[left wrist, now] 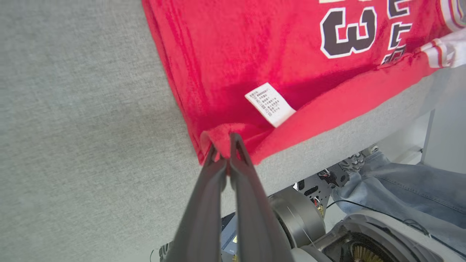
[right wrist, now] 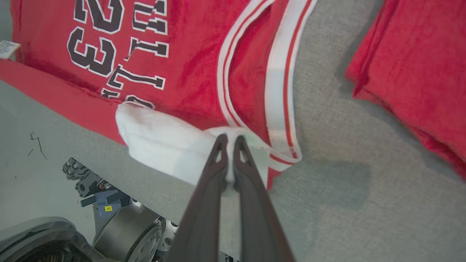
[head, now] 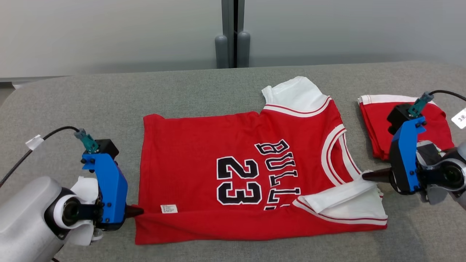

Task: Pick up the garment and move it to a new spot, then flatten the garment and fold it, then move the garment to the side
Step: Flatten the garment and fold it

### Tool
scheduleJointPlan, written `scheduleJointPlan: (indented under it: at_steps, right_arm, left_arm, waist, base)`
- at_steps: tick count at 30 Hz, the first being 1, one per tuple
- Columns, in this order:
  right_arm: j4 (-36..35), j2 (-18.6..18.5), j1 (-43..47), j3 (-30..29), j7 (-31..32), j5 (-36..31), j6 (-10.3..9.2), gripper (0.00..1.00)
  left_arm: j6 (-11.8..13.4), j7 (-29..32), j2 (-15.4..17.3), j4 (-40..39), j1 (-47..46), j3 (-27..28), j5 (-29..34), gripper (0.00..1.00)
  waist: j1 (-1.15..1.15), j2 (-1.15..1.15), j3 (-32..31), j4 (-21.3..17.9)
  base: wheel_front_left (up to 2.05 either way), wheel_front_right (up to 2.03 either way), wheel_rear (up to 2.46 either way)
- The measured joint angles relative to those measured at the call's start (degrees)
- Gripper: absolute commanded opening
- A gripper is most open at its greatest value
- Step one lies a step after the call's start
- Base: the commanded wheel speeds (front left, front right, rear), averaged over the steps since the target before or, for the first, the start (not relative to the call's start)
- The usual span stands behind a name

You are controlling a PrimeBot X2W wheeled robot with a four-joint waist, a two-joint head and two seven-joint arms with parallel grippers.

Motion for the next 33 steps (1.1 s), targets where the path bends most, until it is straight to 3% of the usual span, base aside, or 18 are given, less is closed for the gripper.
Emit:
scheduleJointPlan:
  at_steps: [5, 6, 7, 8, 11, 14, 16, 21, 24, 25, 30, 33]
  right_arm:
    - [8.0, 5.4, -3.2, -1.5, -0.8, -3.2, 0.00, 0.00]
    - [9.2, 6.1, -3.7, -1.9, -1.3, -3.7, 0.00, 0.04]
    - [10.1, 6.7, -4.0, -2.2, -2.1, -4.2, 0.00, 0.44]
    - [11.3, 7.4, -4.2, -2.5, -3.1, -4.7, 0.00, 1.00]
    - [13.2, 9.2, -4.2, -3.2, -6.3, -5.9, 0.00, 1.00]
    - [13.0, 9.7, -4.0, -4.4, -13.4, -7.8, 0.00, 1.00]
    - [12.2, 9.9, -3.0, -5.9, -20.6, -9.2, 0.00, 1.00]
    - [9.3, 10.1, 2.1, -9.3, -39.1, -12.9, 0.00, 1.00]
    - [8.7, 10.1, 5.4, -12.7, -51.8, -16.7, -0.01, 1.00]
    - [8.7, 10.8, 8.8, -15.2, -59.0, -18.2, 0.00, 1.00]
    - [7.4, 12.6, 18.3, -21.5, -63.9, -23.6, 0.00, 1.00]
    - [3.5, 15.5, 24.7, -30.4, -64.0, -28.2, 0.00, 1.00]
  left_arm:
    - [-1.3, -1.8, -3.4, 6.8, -1.9, 0.8, 0.0, 0.00]
    - [-1.7, -2.1, -3.9, 7.8, -2.0, 0.8, 0.0, 0.00]
    - [-2.1, -2.9, -4.5, 8.8, -2.3, 0.9, 0.2, 0.47]
    - [-2.5, -3.6, -4.9, 9.9, -2.6, 1.0, 0.6, 1.00]
    - [-3.4, -5.4, -5.8, 12.3, -2.7, 0.8, 1.5, 1.00]
    - [-5.5, -10.8, -5.2, 13.2, -2.7, 0.8, 5.3, 1.00]
    - [-6.6, -17.7, -4.4, 13.2, -2.8, 1.5, 8.6, 1.00]
    - [-6.6, -35.2, -3.3, 12.3, -0.3, 3.7, 15.3, 1.00]
    - [-3.7, -45.2, -2.4, 10.2, 2.7, 4.7, 19.3, 1.00]
    - [-1.6, -51.5, -2.4, 7.8, 5.0, 6.0, 20.6, 1.00]
    - [6.5, -65.8, -2.0, 0.4, 12.3, 9.3, 24.1, 1.00]
    - [11.0, -69.2, -2.8, -3.8, 17.7, 10.8, 26.0, 1.00]
  waist:
    - [0.00, 0.00, 0.6, -0.2]
    - [0.00, 0.00, 0.6, -0.3]
    - [-0.01, 0.00, 0.5, -0.4]
    - [0.00, 0.00, 0.3, -0.4]
    - [-0.01, 0.00, -0.7, -0.5]
    - [-0.01, 0.00, -2.1, -0.5]
    - [-0.02, 0.00, -3.3, -0.6]
    - [-0.02, -0.02, -6.2, -0.9]
    - [-0.02, -0.02, -7.7, -1.0]
    - [-0.02, -0.02, -8.4, -1.1]
    - [-0.02, -0.02, -9.6, -0.7]
    - [-0.02, -0.02, -9.8, -0.5]
  base:
    - [0.00, 0.00, 0.00]
    - [0.00, 0.00, 0.00]
    - [0.00, 0.00, 0.00]
    - [0.00, 0.00, 0.00]
    - [0.00, 0.00, 0.00]
    - [0.00, 0.00, 0.00]
    - [0.00, 0.00, 0.00]
    - [0.00, 0.00, 0.00]
    - [0.00, 0.00, 0.00]
    - [0.00, 0.00, 0.00]
    - [0.00, 0.00, 0.00]
    - [0.00, 0.00, 0.00]
